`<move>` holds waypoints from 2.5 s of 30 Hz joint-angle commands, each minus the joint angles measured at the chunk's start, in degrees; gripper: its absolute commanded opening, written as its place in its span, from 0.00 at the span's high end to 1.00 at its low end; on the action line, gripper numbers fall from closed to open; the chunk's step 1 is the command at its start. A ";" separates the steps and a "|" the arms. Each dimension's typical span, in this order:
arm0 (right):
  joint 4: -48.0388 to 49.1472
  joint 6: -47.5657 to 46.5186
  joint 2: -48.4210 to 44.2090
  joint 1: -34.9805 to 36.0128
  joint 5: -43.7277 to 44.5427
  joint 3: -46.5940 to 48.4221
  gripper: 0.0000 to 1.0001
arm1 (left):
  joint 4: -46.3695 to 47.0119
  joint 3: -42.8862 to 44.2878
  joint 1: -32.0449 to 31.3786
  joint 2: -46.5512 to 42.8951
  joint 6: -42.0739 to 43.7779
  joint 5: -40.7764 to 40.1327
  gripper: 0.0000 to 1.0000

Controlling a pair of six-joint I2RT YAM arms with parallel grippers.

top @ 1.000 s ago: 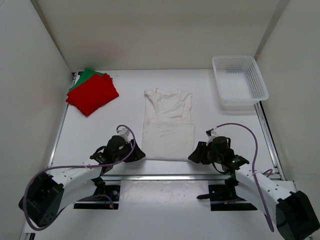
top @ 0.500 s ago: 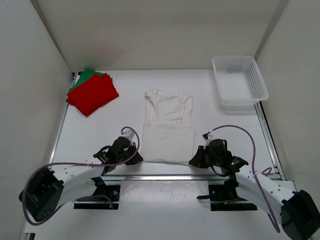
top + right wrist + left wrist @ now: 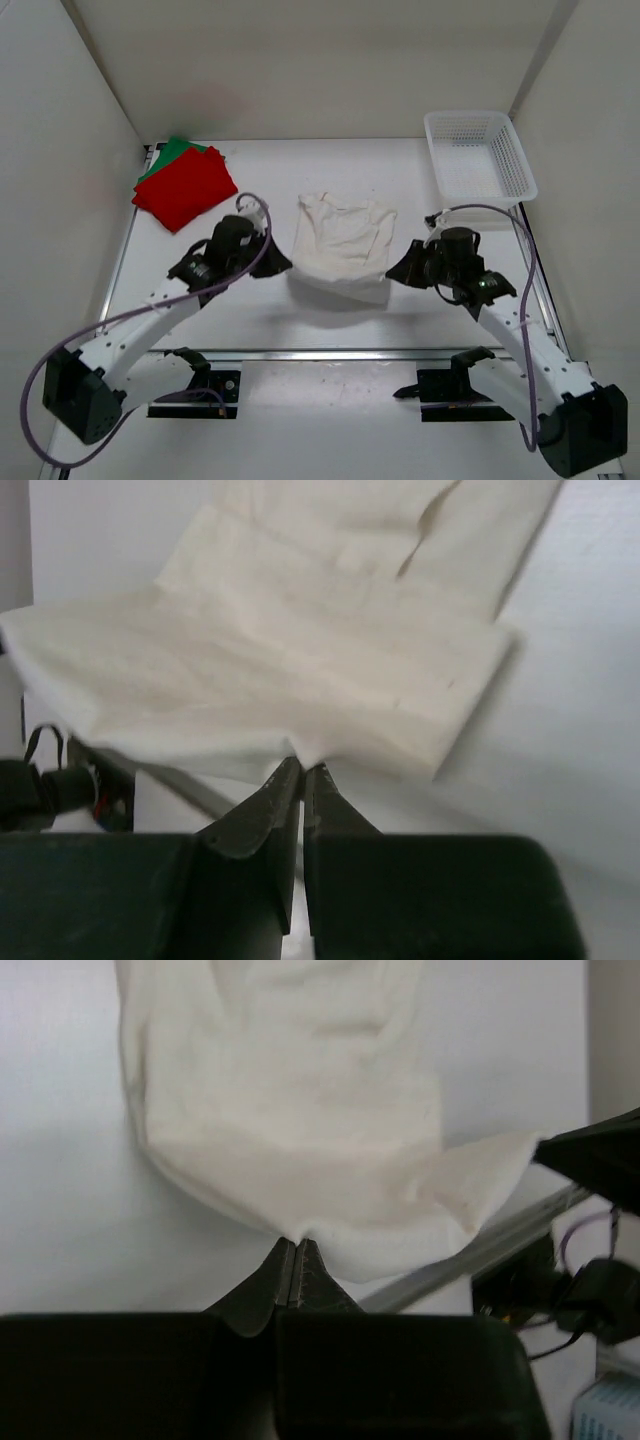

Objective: Fold and stack the t-shirts
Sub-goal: Fold the long partially folded tshirt into a neat square, then put the neatly folded tshirt into the corner of the board with the left arm

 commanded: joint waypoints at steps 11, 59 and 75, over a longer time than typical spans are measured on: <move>15.12 -5.62 40.87 -19.43 -11.80 29.01 1.00 | 3.81 47.95 10.70 49.86 4.69 -4.25 1.00; 25.14 -8.87 53.14 -6.60 -10.14 23.50 0.92 | 39.35 -9.06 15.62 22.39 -5.45 4.72 0.14; 31.02 -5.88 31.53 -5.45 -11.46 9.89 0.58 | 38.87 -3.54 16.51 41.51 -1.20 2.51 0.13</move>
